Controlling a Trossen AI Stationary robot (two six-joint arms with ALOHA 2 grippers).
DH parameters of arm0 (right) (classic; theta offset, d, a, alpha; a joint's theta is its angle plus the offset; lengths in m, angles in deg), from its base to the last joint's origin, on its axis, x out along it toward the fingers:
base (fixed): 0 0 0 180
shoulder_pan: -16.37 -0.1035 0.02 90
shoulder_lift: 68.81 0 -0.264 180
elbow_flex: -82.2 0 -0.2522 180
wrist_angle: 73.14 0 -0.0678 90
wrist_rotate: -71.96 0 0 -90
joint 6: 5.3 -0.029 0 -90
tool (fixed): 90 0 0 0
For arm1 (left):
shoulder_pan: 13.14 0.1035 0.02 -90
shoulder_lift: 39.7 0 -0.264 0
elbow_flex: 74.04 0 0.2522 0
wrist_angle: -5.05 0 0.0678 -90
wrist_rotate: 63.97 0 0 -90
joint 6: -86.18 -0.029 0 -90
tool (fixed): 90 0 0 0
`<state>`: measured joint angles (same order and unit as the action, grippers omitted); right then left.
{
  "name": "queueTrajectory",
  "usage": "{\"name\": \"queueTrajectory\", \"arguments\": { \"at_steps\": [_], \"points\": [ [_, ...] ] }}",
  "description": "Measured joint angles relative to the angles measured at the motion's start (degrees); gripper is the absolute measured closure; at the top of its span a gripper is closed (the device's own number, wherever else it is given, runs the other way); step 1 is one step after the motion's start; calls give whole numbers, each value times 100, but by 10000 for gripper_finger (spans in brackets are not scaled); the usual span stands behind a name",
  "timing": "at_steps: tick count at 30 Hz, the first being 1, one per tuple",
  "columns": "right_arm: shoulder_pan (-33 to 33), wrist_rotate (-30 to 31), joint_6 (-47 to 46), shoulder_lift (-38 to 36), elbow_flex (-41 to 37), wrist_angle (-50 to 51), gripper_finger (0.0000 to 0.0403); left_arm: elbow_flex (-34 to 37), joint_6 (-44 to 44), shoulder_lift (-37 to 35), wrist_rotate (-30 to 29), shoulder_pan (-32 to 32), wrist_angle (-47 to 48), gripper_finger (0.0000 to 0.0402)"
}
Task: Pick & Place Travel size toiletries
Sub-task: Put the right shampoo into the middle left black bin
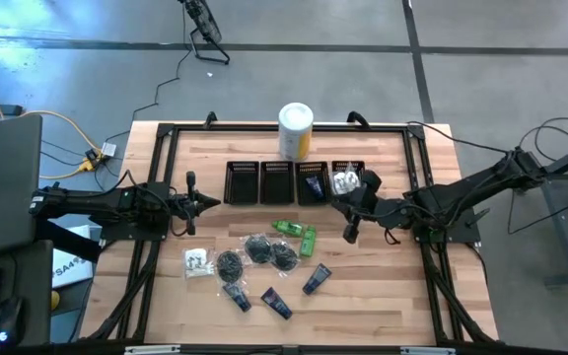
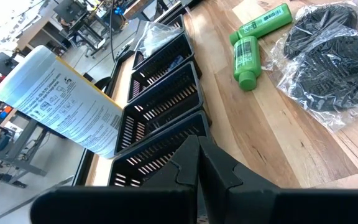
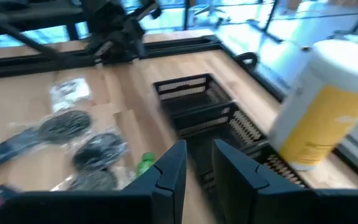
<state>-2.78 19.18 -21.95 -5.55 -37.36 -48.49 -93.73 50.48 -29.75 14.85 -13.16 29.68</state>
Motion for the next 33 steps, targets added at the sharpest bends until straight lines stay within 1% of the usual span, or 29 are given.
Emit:
{"name": "queueTrajectory", "arguments": {
  "at_steps": [3,5,12,16,19,28,30,33],
  "points": [
    [-40,-272,-5,-2,0,0,333,0,0,0,0,1,0,400],
    [-118,-300,-6,0,0,2,333,0,0,0,0,-1,0,400],
    [-541,-277,-123,177,0,1,333,0,0,2,0,-1,0,400],
    [-747,6,-141,440,-2,27,333,0,0,0,0,-1,0,400],
    [-776,143,-115,585,-2,-2,333,0,0,0,2,0,0,400],
    [-774,23,-153,724,-2,0,333,0,0,0,4,-1,0,400],
    [-774,-79,-172,724,-2,0,333,0,0,0,4,1,0,400],
    [-774,-637,-121,724,-2,16,333,0,0,0,4,1,0,400]
  ]
}}
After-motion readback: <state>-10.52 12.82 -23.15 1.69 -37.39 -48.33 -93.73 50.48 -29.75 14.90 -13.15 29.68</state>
